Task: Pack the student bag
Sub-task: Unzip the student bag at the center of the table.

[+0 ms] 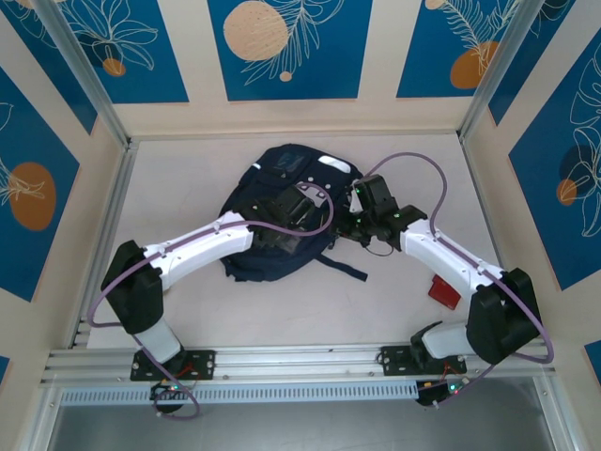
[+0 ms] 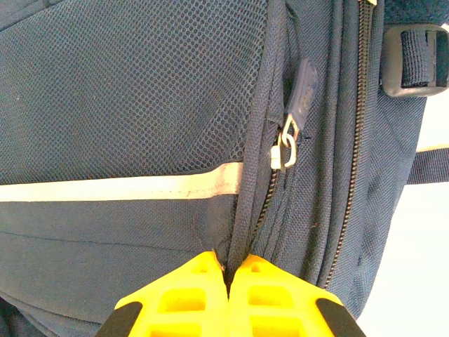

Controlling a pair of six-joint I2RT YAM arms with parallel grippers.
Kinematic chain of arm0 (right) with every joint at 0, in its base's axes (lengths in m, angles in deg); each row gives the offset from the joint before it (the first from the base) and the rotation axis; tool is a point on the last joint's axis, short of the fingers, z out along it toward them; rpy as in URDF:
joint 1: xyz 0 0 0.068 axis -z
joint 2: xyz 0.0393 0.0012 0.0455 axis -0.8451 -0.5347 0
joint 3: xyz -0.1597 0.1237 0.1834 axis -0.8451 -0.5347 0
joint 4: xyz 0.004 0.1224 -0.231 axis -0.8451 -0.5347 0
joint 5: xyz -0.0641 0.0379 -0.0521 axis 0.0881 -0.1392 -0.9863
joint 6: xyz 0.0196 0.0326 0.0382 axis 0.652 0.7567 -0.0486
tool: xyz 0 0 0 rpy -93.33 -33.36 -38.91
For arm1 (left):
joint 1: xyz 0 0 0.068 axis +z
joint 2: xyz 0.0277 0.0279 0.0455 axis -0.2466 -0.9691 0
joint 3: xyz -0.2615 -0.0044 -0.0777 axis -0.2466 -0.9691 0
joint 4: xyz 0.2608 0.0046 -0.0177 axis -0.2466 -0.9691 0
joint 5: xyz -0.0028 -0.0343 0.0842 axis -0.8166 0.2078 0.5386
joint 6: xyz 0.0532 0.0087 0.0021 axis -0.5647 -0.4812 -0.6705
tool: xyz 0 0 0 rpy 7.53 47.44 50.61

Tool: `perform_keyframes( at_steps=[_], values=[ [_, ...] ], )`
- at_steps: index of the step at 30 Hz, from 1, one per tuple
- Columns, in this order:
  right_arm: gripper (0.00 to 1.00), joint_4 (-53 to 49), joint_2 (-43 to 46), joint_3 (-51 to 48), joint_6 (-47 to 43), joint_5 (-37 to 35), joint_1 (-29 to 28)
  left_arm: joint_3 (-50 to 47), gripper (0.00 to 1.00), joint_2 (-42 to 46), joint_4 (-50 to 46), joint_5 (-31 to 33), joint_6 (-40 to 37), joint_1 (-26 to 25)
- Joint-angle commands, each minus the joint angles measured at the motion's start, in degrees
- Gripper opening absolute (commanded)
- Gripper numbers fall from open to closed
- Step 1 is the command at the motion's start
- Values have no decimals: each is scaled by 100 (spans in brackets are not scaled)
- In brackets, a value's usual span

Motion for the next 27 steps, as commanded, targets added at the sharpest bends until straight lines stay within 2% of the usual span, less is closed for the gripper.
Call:
perform_keyframes(
  at_steps=[1,4,12,18,21,24,27],
  values=[
    [58,-301,-183,370,-656,-196,235,155,0,108,298,113,-7,102],
    [61,-349,-501,651,-980,107,462,78,0,200,331,83,-75,112],
    [61,-239,-1501,1408,-1440,862,767,3,0,282,360,0,-84,120],
    [46,-323,-2120,1932,-2086,1239,951,21,0,286,341,-42,-101,120],
    [43,-326,-2367,2069,-2399,1522,1029,12,0,279,351,-51,-93,120],
    [45,-376,-2537,2136,-2574,1781,1118,7,0,276,360,-59,-82,128],
    [52,-552,-2656,2199,-2767,1971,1149,3,0,280,360,-52,-84,124]
  ],
)
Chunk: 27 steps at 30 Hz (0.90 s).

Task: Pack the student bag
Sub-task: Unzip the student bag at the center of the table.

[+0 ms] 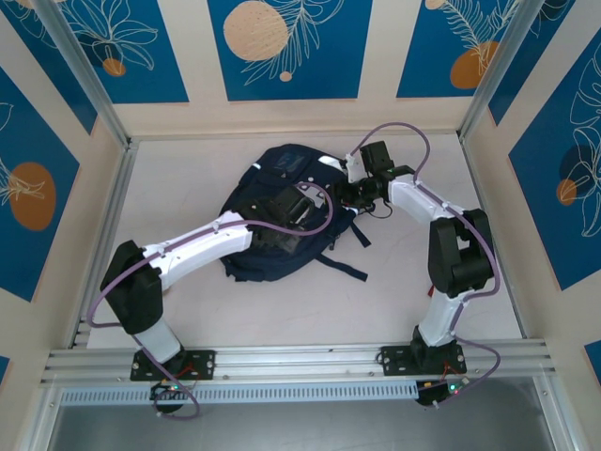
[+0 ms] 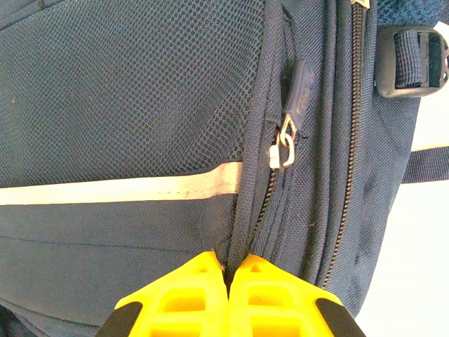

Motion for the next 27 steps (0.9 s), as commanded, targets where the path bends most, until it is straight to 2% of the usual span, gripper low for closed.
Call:
perform_keyframes(
  at_steps=[1,8,13,27],
  values=[
    [54,-311,-113,178,-470,521,37,19,0,263,322,62,-27,91],
    [45,-238,-14,-84,-772,1228,43,38,0,241,321,263,80,100],
    [38,-145,116,-302,-749,1366,77,31,0,259,325,351,93,110],
    [34,310,819,-1115,-476,1574,110,34,0,206,307,551,129,119]
  ],
)
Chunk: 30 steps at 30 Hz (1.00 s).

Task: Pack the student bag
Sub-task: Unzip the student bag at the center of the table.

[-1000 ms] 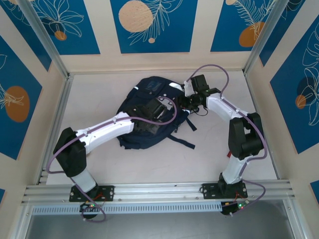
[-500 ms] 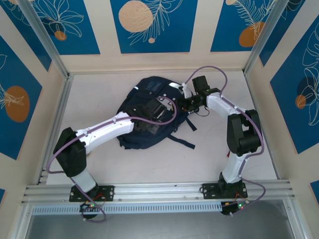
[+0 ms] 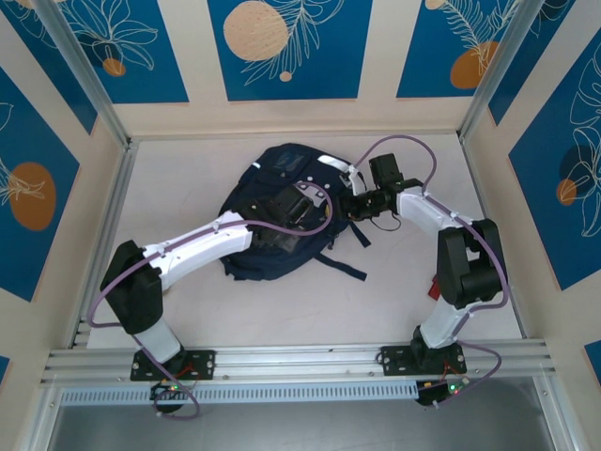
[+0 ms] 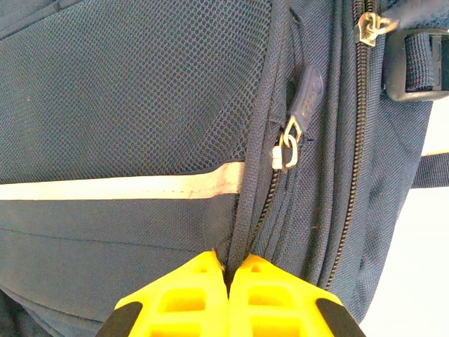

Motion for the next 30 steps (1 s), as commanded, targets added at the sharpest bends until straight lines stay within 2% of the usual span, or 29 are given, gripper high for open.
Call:
perform_keyframes(
  at_steps=[1,6,13,20,28,30],
  values=[
    [35,-21,155,-127,-19,233,-23,38,0,212,307,336,112,123],
    [48,-156,-22,-109,-107,-72,-66,47,0,223,316,265,94,124],
    [54,-285,-145,-23,-452,-287,-206,66,0,231,299,213,102,124],
    [39,-430,-256,-29,-935,-528,-540,121,0,243,300,170,96,123],
    [19,-361,-88,-45,-877,-1089,-726,205,0,197,285,151,62,122],
    [16,-363,15,-65,-827,-1190,-756,214,0,188,290,148,59,121]
  ],
)
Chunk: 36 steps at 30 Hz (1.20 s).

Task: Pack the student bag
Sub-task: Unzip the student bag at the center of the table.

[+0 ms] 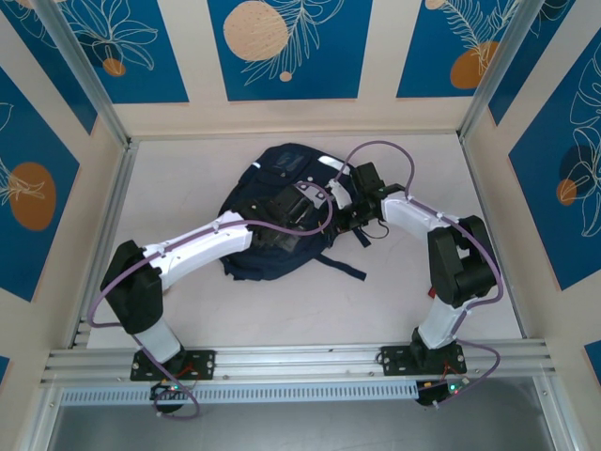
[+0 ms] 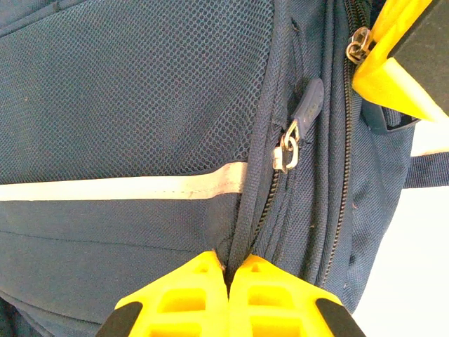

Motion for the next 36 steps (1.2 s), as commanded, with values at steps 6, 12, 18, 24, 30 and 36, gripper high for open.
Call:
perform_keyframes(
  at_steps=[6,12,18,24,30,36],
  values=[
    [28,-77,647,-155,51,-577,-149,220,0,146,283,172,32,129],
    [28,-183,480,11,-9,-533,-132,195,0,184,336,48,-13,129],
    [31,-39,421,-74,134,-427,-159,176,0,191,345,30,21,129],
    [36,-131,229,-45,21,-629,-227,209,0,190,354,32,21,129],
    [32,-94,75,-15,-1,-838,-302,221,0,199,363,33,48,137],
    [12,-1,160,-13,117,-843,-365,229,0,186,379,18,71,144]
  ],
)
